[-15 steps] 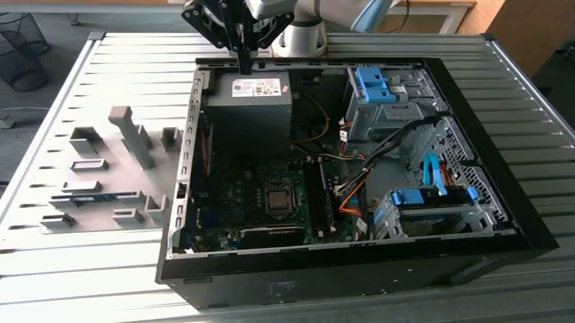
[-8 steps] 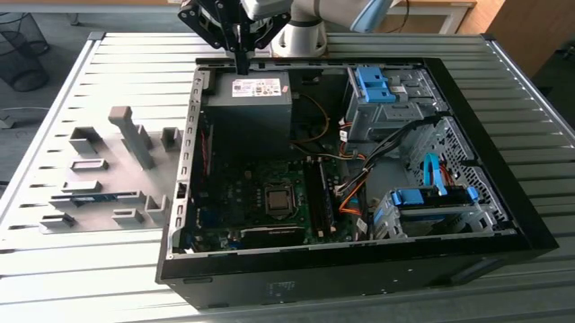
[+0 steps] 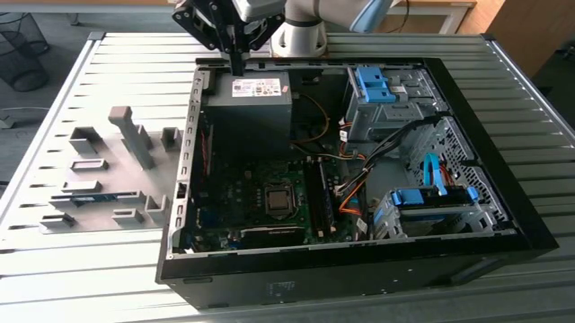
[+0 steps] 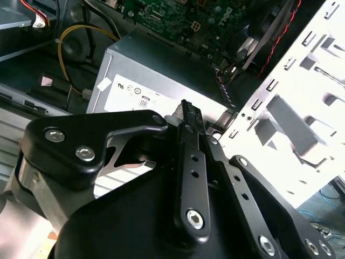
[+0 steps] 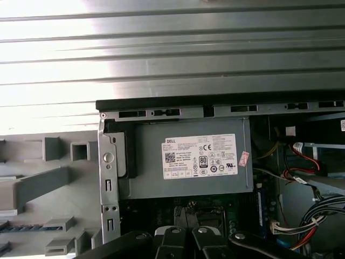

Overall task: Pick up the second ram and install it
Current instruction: 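Reach for the second ram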

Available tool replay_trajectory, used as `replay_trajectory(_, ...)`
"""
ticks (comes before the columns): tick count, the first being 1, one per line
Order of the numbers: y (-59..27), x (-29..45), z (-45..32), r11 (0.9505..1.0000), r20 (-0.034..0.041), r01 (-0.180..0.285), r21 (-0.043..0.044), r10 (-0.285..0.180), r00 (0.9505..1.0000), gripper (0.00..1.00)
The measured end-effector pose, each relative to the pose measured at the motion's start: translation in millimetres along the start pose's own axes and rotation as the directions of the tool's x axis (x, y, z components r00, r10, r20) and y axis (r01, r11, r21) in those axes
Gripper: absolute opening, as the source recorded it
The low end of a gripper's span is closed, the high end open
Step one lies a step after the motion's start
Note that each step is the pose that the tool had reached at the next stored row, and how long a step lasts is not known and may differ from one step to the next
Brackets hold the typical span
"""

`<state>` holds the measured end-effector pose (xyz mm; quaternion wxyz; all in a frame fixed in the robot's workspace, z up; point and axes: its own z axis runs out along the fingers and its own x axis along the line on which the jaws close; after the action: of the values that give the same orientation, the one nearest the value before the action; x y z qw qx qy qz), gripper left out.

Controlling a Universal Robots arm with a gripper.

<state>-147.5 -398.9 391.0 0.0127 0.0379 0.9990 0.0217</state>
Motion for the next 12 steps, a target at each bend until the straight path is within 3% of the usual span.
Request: replay_trajectory(12, -0.5, 7.4, -0.2, 1.0, 0.0001, 0.0, -0.0001, 0.0, 1.0, 0.1)
